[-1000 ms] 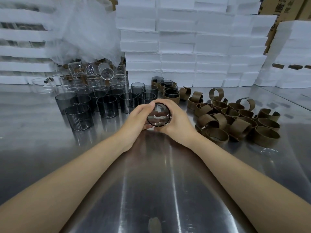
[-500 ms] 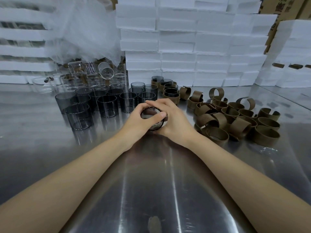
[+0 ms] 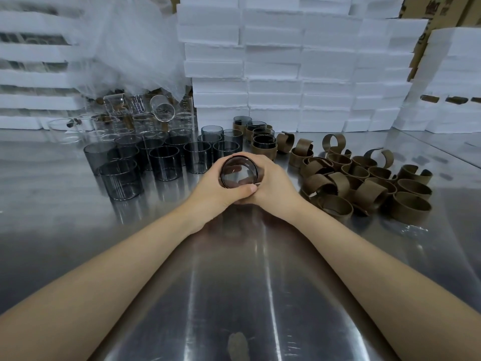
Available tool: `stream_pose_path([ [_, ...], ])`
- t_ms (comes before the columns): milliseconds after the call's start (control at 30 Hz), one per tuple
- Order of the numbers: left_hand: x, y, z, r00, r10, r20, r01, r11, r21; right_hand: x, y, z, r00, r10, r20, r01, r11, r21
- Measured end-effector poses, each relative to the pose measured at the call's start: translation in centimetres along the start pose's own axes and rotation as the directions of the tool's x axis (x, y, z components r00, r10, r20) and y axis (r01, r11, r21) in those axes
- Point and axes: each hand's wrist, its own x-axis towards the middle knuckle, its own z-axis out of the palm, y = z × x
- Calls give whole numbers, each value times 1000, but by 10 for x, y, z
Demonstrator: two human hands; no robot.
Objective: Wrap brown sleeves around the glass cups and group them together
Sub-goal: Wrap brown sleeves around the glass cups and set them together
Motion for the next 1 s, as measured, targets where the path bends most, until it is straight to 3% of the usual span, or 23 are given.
stream_pose_path([
  [333,0,1,-5,997,-26,70,29,999,-43,2,5,-5,994,104,9,-102,950,296],
  [667,5,6,-6,988,-120,101,144,949,-279,2,3,-1,998,-47,-50,59,959,277],
  [767,7,5,-6,990,-119,78,134,961,-240,1,3,2,1000,5,-8,-3,948,317],
  [833,7,5,-7,992,-104,72,118,968,-223,-1,3,5,992,90,94,-123,875,469],
  [900,6,5,-8,993,-85,83,99,977,-187,0,1,5,947,229,224,-320,703,635],
  [1000,2,6,-8,995,-13,97,18,998,-53,3,-1,0,899,245,363,-437,563,702],
])
